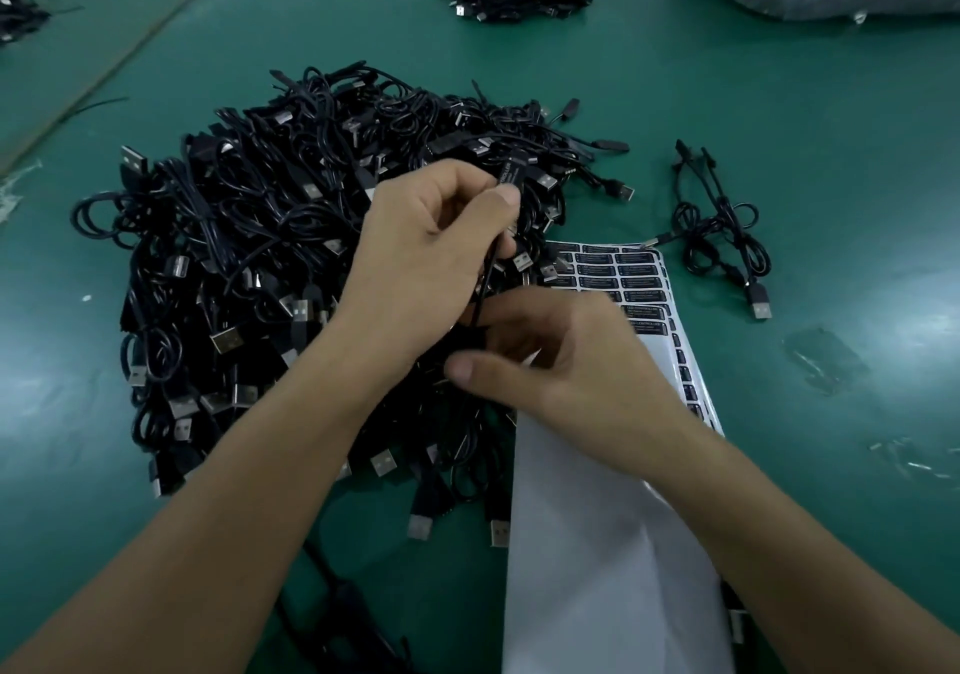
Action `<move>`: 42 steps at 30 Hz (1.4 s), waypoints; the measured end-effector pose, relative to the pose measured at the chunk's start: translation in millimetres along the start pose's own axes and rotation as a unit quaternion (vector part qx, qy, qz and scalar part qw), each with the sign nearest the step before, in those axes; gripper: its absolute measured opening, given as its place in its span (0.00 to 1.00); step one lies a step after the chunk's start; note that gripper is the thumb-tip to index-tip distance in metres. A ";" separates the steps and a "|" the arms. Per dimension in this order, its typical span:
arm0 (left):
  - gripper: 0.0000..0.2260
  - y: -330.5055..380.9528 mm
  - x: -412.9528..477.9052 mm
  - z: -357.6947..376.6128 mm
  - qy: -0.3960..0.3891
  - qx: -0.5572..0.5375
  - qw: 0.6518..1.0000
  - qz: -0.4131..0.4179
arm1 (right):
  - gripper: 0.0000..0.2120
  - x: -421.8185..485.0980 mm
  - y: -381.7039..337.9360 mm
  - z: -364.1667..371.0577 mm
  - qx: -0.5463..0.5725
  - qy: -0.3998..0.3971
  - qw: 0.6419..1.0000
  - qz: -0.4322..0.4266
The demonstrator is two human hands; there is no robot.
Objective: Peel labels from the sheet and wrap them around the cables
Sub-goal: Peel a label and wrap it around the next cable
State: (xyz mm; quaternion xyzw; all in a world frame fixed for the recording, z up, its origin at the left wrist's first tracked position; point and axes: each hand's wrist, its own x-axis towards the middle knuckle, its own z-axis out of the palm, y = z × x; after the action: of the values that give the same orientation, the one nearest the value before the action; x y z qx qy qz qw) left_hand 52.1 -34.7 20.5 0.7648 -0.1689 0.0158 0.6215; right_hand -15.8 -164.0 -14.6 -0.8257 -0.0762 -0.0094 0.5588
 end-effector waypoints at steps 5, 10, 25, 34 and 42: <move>0.09 2.5 -1.2 -0.1 0.034 -0.104 0.993 -0.043 | 0.08 -2.1 -0.9 7.1 0.012 0.033 0.999 -0.024; 0.11 3.8 4.2 -8.4 0.093 -0.167 0.978 -0.082 | 0.12 -1.1 -9.3 -6.7 0.096 0.100 0.990 0.000; 0.14 0.4 4.7 -12.3 0.065 -0.168 0.975 -0.127 | 0.11 64.2 41.2 -140.6 -0.259 0.333 0.888 0.183; 0.15 -2.1 7.4 -13.5 0.085 -0.198 0.968 -0.128 | 0.16 65.4 28.4 -134.5 -0.405 0.296 0.851 0.156; 0.15 -3.3 7.6 -11.4 0.094 -0.191 0.968 -0.132 | 0.11 65.6 -3.9 -41.9 -0.288 0.140 0.946 0.048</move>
State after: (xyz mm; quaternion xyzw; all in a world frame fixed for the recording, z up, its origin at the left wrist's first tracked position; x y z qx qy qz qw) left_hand 62.4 -25.1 21.7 0.6422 -0.0068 -0.0274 0.7660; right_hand 51.4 -193.7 11.3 -0.9444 0.0487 -0.1198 0.3024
